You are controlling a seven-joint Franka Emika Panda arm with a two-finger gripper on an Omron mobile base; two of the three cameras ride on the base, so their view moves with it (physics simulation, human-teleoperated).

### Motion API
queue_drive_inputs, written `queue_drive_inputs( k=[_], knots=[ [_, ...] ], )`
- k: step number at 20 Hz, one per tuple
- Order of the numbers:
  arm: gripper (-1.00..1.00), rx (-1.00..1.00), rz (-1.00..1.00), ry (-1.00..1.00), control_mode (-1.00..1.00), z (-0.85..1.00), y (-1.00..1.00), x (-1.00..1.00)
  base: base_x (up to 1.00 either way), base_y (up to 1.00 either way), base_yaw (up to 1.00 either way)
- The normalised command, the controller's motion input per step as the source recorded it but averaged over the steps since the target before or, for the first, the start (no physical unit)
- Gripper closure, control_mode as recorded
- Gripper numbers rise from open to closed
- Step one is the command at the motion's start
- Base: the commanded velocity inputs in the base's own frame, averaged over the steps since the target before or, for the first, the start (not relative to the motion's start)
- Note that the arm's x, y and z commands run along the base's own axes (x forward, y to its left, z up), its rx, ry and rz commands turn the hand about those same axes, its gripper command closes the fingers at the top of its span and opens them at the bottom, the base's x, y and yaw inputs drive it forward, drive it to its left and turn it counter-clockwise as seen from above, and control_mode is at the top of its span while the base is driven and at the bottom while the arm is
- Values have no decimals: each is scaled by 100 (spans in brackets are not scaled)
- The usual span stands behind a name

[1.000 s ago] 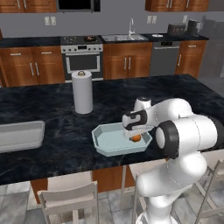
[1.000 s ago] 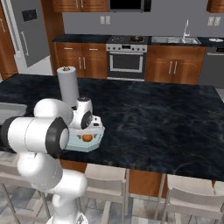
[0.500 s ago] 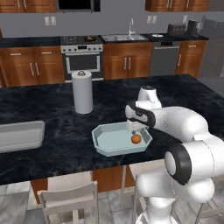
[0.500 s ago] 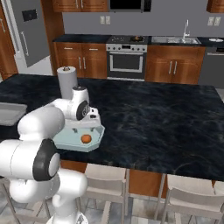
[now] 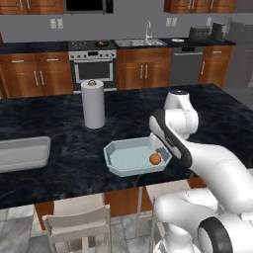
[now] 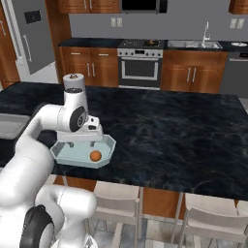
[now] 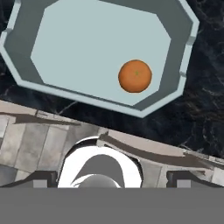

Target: Place the cold items (peach and tangerine) from the fridge in one tupperware on the dining counter. Place the warm items (hot dog and kebab skewer) in the stove area in another tupperware.

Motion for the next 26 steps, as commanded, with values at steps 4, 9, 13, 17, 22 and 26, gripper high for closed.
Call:
queue_drive_inputs(
  k=[4,9,13,17,22,26],
  knots=[
    [-100,0,-1,-2,-100,46,6,-92,0,0,0],
    [-100,0,-3,-32,-100,8,1,-98,0,0,0],
    [-100,0,-2,-39,-100,12,3,-59,0,0,0],
    [-100,1,-5,-20,-100,28,4,-24,0,0,0],
    [-100,3,-2,0,-100,42,0,-20,0,0,0],
    [-100,3,-1,0,100,36,0,-28,-14,0,0]
  ],
)
